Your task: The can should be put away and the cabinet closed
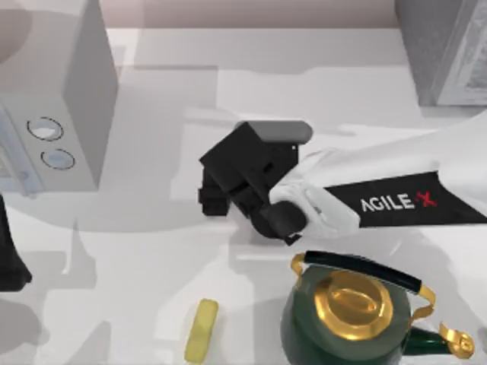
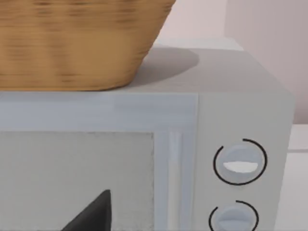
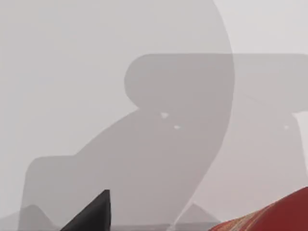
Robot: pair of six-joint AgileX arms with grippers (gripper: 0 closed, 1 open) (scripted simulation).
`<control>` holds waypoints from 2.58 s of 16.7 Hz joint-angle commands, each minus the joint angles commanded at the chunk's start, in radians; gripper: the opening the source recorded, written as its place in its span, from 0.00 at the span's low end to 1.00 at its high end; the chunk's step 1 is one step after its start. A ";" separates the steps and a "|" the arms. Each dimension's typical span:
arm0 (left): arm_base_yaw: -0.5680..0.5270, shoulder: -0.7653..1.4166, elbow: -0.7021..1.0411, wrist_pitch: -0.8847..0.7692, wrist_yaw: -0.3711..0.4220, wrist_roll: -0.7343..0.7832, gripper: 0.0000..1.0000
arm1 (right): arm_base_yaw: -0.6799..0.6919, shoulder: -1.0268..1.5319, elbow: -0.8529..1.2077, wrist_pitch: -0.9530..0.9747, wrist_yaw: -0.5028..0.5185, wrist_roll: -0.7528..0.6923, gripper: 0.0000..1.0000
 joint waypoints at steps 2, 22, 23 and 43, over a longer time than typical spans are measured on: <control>0.000 0.000 0.000 0.000 0.000 0.000 1.00 | 0.000 0.000 0.000 0.000 0.000 0.000 0.85; 0.000 0.000 0.000 0.000 0.000 0.000 1.00 | -0.002 -0.001 0.000 0.000 0.000 0.001 0.00; 0.000 0.000 0.000 0.000 0.000 0.000 1.00 | -0.001 -0.004 0.002 -0.002 -0.001 0.001 0.00; 0.000 0.000 0.000 0.000 0.000 0.000 1.00 | -0.006 -0.203 0.339 -0.526 -0.011 -0.003 0.00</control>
